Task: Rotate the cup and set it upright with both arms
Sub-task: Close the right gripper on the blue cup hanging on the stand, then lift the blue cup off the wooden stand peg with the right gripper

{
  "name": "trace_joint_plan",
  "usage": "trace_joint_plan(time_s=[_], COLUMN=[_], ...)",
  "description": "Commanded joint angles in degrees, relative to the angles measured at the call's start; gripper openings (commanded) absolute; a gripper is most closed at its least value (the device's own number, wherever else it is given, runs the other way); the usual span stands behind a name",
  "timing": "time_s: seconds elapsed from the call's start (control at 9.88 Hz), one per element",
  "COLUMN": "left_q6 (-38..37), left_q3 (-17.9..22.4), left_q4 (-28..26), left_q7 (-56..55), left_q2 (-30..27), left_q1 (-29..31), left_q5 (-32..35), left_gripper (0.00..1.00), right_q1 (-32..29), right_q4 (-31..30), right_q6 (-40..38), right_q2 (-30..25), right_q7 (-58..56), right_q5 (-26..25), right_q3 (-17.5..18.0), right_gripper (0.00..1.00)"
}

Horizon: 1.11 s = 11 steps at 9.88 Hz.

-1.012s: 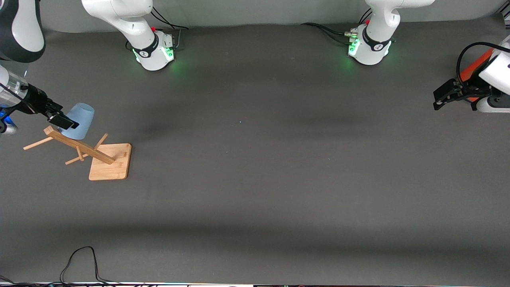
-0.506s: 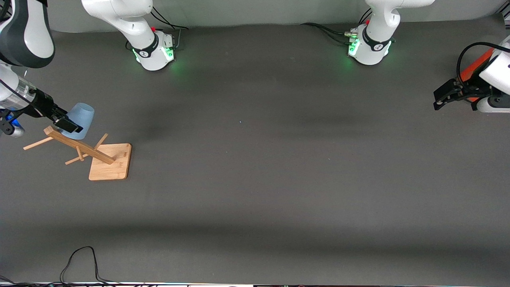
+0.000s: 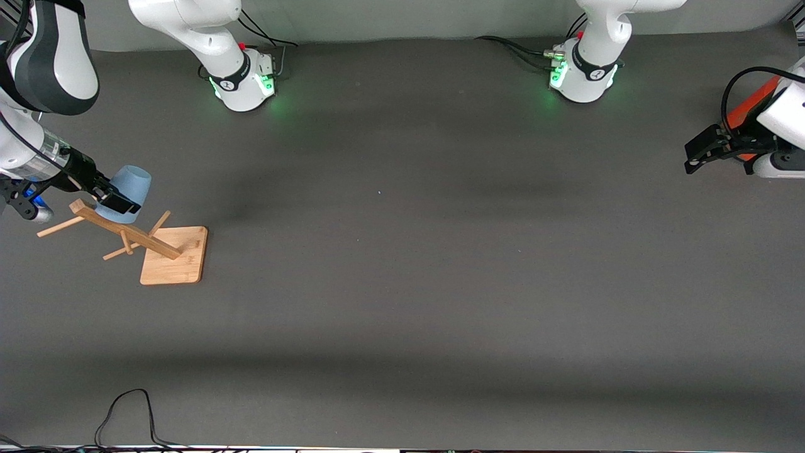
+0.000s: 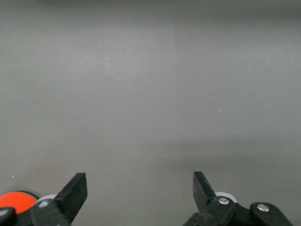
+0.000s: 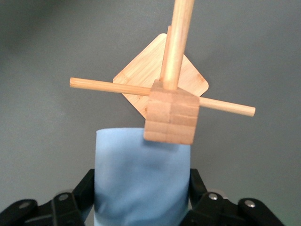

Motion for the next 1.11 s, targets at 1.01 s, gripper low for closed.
trace_joint_plan(time_s=[1.01], left_q6=[-1.36], left_q3=[0.09], left_q4=[1.04], left_q7=[0.12], left_q2=[0.63], left_q1=[0.23], left_q5=[-0.05], left_gripper=[1.0], right_q1=[6.3], right_q4=[-0.47], right_q6=[-11.53], right_q2=[-9.91], right_q7=[9.45], right_q5=[0.77], right_q3=[-0.85], right_gripper=[0.55])
